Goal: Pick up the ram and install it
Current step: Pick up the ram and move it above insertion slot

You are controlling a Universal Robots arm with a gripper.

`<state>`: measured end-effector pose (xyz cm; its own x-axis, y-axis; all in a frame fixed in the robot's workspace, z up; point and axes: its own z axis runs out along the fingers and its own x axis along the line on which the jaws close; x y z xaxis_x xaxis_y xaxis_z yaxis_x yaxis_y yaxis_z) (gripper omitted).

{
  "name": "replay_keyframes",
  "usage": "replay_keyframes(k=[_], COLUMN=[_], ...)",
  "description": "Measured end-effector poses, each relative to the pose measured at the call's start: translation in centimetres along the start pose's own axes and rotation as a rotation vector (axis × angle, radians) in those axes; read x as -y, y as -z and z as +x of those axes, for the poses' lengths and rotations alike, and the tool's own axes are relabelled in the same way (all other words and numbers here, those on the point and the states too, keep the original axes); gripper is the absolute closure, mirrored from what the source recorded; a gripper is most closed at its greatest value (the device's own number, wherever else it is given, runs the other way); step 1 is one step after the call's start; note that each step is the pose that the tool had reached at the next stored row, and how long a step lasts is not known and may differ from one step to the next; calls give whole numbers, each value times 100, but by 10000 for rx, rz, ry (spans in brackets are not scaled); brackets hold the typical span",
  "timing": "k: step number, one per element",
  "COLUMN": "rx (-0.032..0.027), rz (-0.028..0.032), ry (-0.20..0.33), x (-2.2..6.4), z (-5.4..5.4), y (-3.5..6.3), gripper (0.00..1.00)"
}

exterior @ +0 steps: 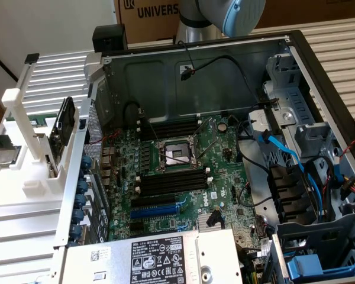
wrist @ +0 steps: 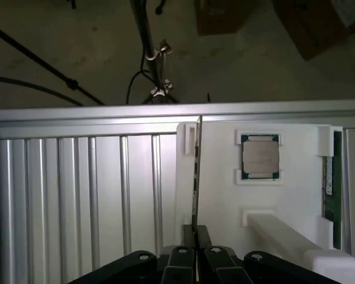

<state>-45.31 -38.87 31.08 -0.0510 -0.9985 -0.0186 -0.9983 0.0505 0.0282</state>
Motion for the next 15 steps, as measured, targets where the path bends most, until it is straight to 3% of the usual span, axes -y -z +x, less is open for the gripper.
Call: replay_keyframes(k=[3, 7, 8, 15], rx=[-1, -168, -180, -181], rz=[1, 14, 20, 124], ry=[-20, -83, -83, -87], x=[0, 43, 59, 179], z=[-1, -5, -6, -17], y=[1, 115, 139, 356], gripper=[87, 87, 87, 87])
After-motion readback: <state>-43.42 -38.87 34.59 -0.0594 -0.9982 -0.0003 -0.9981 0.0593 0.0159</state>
